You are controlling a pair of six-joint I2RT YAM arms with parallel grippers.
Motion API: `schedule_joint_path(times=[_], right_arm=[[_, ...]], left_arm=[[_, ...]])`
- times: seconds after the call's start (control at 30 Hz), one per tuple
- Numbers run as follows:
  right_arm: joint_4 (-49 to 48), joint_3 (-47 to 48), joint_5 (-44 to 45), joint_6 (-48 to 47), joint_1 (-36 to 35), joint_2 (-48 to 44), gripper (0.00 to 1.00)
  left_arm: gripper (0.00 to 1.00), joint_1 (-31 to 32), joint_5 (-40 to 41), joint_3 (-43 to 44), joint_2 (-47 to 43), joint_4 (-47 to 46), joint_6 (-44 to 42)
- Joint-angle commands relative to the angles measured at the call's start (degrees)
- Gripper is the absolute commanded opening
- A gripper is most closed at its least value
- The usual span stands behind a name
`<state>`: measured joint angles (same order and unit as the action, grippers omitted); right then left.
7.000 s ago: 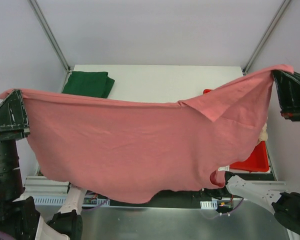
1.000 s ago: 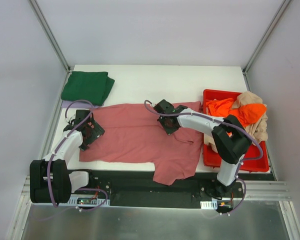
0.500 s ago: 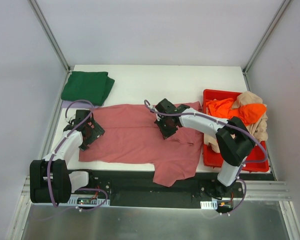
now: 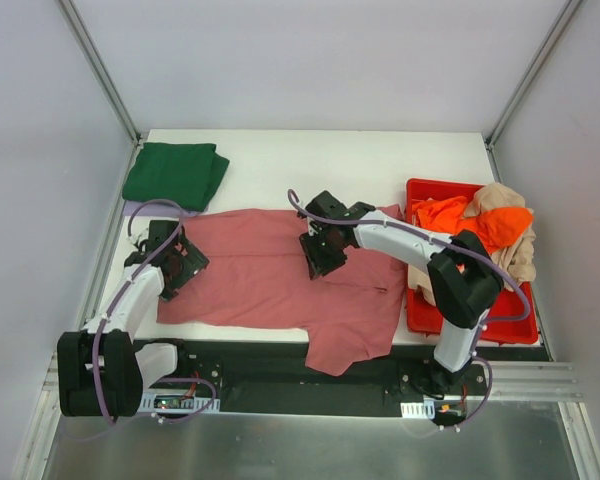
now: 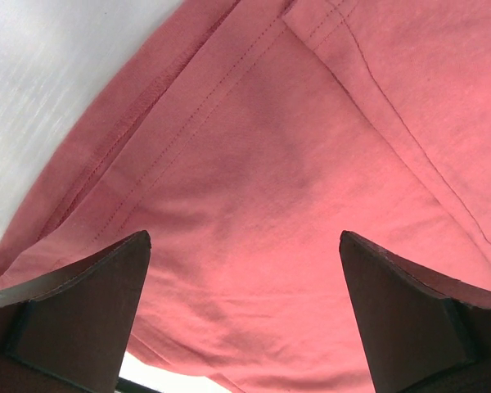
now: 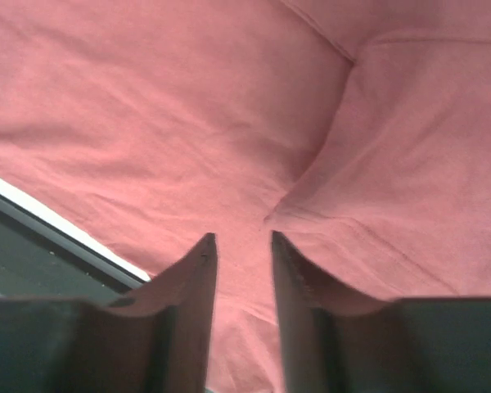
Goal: Fold and stack the t-shirts
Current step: Fold the flattened tshirt in 1/3 of the way
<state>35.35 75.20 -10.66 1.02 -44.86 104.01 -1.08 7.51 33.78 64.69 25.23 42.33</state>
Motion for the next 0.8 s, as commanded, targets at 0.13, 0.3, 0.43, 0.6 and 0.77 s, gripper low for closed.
schedule_joint_path(times=[0.13, 0.3, 0.43, 0.6, 0.77], right_arm=[[-2.4, -5.7, 7.9, 2.6, 1.0, -11.6, 0.96], [-2.4, -10.6, 15.3, 5.0, 7.0, -15.7, 0.96], [-3.4, -10.9, 13.2, 5.8, 12.9, -11.8, 0.96], [-3.5, -7.4, 13.2, 4.0, 16.1, -5.0, 0.96], [-3.7, -4.8, 13.4, 2.2, 17.8, -0.2, 0.96]], left_arm=[[0.99, 0.4, -2.9, 4.4, -4.7, 4.2, 2.2], [0.99, 0.9, -3.3, 10.4, -1.0, 3.0, 1.2], [0.99, 0.9, -3.3, 16.1, 7.7, 1.3, 0.0], [0.99, 1.0, -6.7, 20.6, 19.0, -1.9, -3.7], [0.99, 0.0, -6.5, 23.3, 27.5, -1.9, -4.0]])
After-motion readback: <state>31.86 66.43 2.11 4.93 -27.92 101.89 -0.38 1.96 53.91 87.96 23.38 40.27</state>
